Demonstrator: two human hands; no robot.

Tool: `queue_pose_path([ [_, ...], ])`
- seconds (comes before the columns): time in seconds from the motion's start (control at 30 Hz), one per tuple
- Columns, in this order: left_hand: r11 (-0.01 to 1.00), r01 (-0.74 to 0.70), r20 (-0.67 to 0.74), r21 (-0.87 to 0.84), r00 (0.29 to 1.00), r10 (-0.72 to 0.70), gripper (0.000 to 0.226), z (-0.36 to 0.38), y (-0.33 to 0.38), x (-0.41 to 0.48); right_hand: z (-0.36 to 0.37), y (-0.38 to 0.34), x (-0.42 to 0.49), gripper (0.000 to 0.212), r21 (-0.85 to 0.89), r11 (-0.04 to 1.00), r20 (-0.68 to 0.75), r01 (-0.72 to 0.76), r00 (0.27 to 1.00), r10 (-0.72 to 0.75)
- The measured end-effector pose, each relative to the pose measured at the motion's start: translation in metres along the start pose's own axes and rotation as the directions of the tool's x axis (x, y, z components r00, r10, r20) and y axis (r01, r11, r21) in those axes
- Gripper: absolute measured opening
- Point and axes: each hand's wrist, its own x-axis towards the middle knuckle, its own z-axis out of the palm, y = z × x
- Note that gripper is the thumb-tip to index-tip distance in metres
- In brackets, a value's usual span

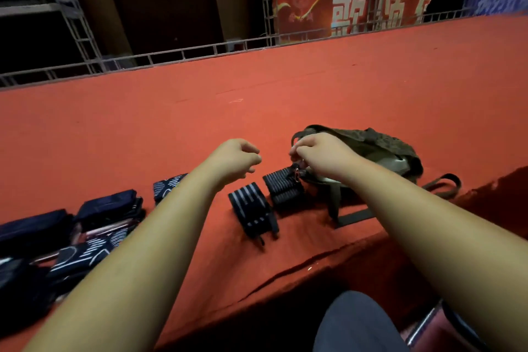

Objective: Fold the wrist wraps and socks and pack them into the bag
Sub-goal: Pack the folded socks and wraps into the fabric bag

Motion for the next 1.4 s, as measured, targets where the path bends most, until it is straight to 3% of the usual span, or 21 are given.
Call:
queue_pose_path([
  [0.2,0.994,0.055,-0.034,-0.092,0.998,-0.058,0.014,-0.066,-0.064,-0.07,0.079,-0.054,-0.01,0.028,0.059,0.994,0.163,0.089,0.982,-0.098],
  [0.47,0.98,0.127,-0.186,-0.156,0.97,-0.156,0.016,-0.125,-0.144,-0.126,0.16,-0.103,-0.014,0.023,0.133,0.99,0.241,0.041,0.968,-0.073],
  [0.87,0.977,0.128,-0.241,-0.169,0.956,-0.167,0.017,-0.134,-0.184,-0.119,0.216,-0.106,-0.017,0.021,0.077,0.997,0.315,-0.021,0.949,-0.005],
  [1.0,0.991,0.135,-0.293,-0.016,0.947,-0.133,0.019,-0.133,-0.186,-0.092,0.219,-0.092,-0.007,0.021,-0.002,1.0,0.296,-0.012,0.955,0.012],
  [1.2,0.951,0.147,-0.258,0.272,0.963,-0.075,0.035,-0.145,-0.172,-0.049,0.23,-0.082,0.017,0.021,0.041,0.993,0.242,-0.115,0.965,0.102],
  [1.4,0.893,0.112,-0.195,0.436,0.98,-0.028,0.037,-0.145,-0.187,0.003,0.251,-0.088,0.037,0.046,-0.081,0.982,0.197,-0.173,0.963,0.186],
])
